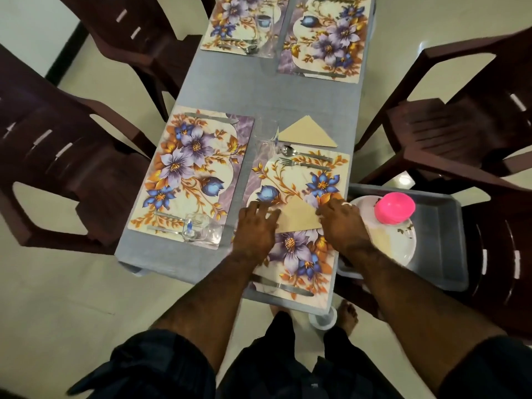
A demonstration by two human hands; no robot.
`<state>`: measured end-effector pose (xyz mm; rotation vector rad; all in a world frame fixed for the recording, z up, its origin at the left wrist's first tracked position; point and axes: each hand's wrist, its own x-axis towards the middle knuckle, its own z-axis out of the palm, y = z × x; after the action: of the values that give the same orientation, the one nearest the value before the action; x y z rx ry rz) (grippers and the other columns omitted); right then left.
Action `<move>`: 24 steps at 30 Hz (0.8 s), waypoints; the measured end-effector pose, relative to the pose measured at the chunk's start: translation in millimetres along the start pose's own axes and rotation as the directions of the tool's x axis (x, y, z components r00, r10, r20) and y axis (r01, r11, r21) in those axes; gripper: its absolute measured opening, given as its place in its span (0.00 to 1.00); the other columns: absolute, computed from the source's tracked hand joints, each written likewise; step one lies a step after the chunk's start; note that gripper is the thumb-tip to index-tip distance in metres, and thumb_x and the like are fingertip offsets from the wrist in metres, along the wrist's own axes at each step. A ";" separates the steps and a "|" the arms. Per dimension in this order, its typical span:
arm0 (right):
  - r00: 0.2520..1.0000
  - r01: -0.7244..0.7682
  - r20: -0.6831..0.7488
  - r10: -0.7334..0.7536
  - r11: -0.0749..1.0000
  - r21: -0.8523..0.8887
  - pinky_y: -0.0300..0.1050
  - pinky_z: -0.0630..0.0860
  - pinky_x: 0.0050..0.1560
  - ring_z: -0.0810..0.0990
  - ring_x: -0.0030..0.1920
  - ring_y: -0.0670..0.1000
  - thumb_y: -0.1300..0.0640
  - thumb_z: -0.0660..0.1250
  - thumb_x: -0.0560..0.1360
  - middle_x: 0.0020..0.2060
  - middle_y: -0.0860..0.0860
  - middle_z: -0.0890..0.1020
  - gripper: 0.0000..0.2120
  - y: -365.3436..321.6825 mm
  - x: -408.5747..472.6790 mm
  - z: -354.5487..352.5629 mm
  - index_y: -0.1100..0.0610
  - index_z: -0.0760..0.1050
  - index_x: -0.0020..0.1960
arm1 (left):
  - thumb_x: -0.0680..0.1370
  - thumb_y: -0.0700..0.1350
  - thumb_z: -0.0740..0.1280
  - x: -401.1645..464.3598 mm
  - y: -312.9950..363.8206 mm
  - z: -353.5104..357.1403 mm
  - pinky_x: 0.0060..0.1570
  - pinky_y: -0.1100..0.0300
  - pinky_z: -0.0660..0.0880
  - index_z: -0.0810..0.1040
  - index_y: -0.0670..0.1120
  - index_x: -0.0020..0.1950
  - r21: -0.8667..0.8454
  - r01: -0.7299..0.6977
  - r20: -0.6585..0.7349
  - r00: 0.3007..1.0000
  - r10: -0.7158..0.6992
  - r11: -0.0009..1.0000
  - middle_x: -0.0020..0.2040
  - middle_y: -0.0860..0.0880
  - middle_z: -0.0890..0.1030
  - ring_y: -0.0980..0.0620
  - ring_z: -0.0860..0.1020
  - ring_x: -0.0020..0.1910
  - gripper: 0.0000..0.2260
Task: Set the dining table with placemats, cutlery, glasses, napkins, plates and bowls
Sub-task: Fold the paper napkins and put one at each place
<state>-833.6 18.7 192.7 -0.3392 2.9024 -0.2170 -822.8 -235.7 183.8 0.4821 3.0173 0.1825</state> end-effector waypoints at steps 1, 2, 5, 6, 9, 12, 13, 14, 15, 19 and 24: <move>0.992 0.090 0.086 -0.089 0.996 -0.012 0.55 0.74 0.60 0.79 0.60 0.60 0.51 0.67 0.79 0.61 0.54 0.81 0.16 -1.1 10.0 -7.0 0.51 0.80 0.65 | 0.75 0.47 0.74 6.9 0.2 -1.5 0.63 0.43 0.72 0.81 0.50 0.67 0.003 -0.070 0.034 0.997 0.070 0.998 0.70 0.44 0.78 0.39 0.73 0.69 0.20; 0.977 0.151 0.157 -0.145 0.988 -0.022 0.54 0.74 0.60 0.80 0.59 0.59 0.51 0.68 0.78 0.61 0.53 0.80 0.16 -2.8 18.5 -15.4 0.50 0.80 0.65 | 0.75 0.47 0.75 13.7 0.3 -4.2 0.62 0.44 0.72 0.81 0.51 0.67 0.007 -0.122 0.070 0.990 0.121 0.993 0.70 0.44 0.78 0.39 0.73 0.68 0.20; 0.938 0.258 0.255 -0.236 0.965 -0.055 0.51 0.74 0.59 0.78 0.60 0.59 0.52 0.70 0.78 0.63 0.53 0.77 0.19 -3.0 39.0 -34.0 0.45 0.78 0.68 | 0.76 0.51 0.74 31.3 -2.2 -16.4 0.63 0.44 0.71 0.79 0.56 0.71 0.035 -0.195 0.189 0.964 0.186 0.980 0.71 0.47 0.75 0.41 0.71 0.69 0.22; 0.928 0.276 0.275 -0.253 0.960 -0.048 0.51 0.74 0.61 0.77 0.62 0.58 0.51 0.70 0.79 0.66 0.52 0.75 0.21 -1.2 43.1 -38.7 0.44 0.76 0.71 | 0.77 0.53 0.73 35.8 -4.5 -19.0 0.64 0.44 0.70 0.77 0.57 0.73 0.040 -0.210 0.214 0.957 0.196 0.977 0.72 0.47 0.74 0.41 0.70 0.69 0.23; 0.889 0.298 0.380 -0.254 0.953 -0.060 0.53 0.72 0.69 0.71 0.72 0.60 0.47 0.70 0.79 0.77 0.54 0.65 0.31 8.0 53.9 -46.8 0.41 0.64 0.79 | 0.77 0.58 0.73 46.8 -12.4 -24.2 0.67 0.42 0.67 0.69 0.59 0.78 0.084 -0.241 0.285 0.936 0.208 0.967 0.75 0.47 0.70 0.41 0.67 0.72 0.30; 0.841 0.332 0.491 -0.226 0.933 -0.138 0.56 0.68 0.74 0.62 0.79 0.62 0.43 0.70 0.78 0.83 0.57 0.51 0.41 12.7 60.5 -51.3 0.38 0.49 0.84 | 0.75 0.63 0.72 50.0 -17.5 -26.3 0.69 0.39 0.66 0.59 0.54 0.83 0.170 -0.204 0.356 0.925 0.132 0.964 0.76 0.43 0.67 0.38 0.66 0.72 0.40; 0.830 0.339 0.512 -0.220 0.929 -0.150 0.57 0.67 0.74 0.60 0.79 0.62 0.41 0.70 0.77 0.84 0.58 0.50 0.45 13.4 61.5 -50.8 0.38 0.45 0.84 | 0.75 0.64 0.72 50.1 -16.5 -26.5 0.69 0.39 0.67 0.57 0.52 0.83 0.178 -0.163 0.360 0.929 0.089 0.970 0.76 0.42 0.67 0.37 0.66 0.72 0.43; 0.824 0.336 0.525 -0.212 0.930 -0.151 0.58 0.66 0.75 0.59 0.80 0.63 0.38 0.71 0.76 0.84 0.58 0.49 0.49 12.7 61.3 -50.9 0.39 0.42 0.84 | 0.75 0.65 0.72 49.2 -13.4 -25.9 0.69 0.40 0.67 0.56 0.50 0.83 0.158 -0.099 0.356 0.934 0.036 0.982 0.76 0.41 0.67 0.37 0.67 0.72 0.43; 0.825 0.311 0.531 -0.196 0.941 -0.135 0.59 0.65 0.75 0.59 0.80 0.63 0.35 0.72 0.74 0.84 0.59 0.50 0.52 12.0 60.5 -49.5 0.40 0.39 0.84 | 0.76 0.65 0.71 47.1 -7.7 -25.3 0.68 0.40 0.69 0.57 0.48 0.82 0.111 -0.016 0.344 0.939 -0.024 0.994 0.75 0.41 0.69 0.38 0.68 0.72 0.43; 0.911 0.017 0.402 -0.098 0.980 0.200 0.58 0.68 0.74 0.65 0.78 0.62 0.35 0.75 0.70 0.83 0.56 0.58 0.55 12.2 52.8 -40.1 0.45 0.44 0.84 | 0.74 0.64 0.73 40.2 27.9 -21.2 0.59 0.46 0.76 0.69 0.50 0.72 -0.129 0.289 0.271 0.930 -0.246 0.949 0.67 0.44 0.76 0.40 0.75 0.65 0.33; 0.939 -0.183 0.338 0.064 0.924 0.335 0.58 0.75 0.68 0.73 0.71 0.60 0.39 0.74 0.73 0.76 0.55 0.69 0.42 9.0 25.7 -21.2 0.47 0.58 0.80 | 0.70 0.58 0.76 47.0 47.5 -11.6 0.57 0.48 0.80 0.76 0.53 0.64 -0.260 0.515 0.324 0.843 -0.429 0.816 0.59 0.47 0.83 0.41 0.82 0.58 0.25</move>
<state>-864.7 23.6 206.8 -0.1099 2.4824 -0.6055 -854.0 -177.3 198.6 -0.2704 2.6619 0.5440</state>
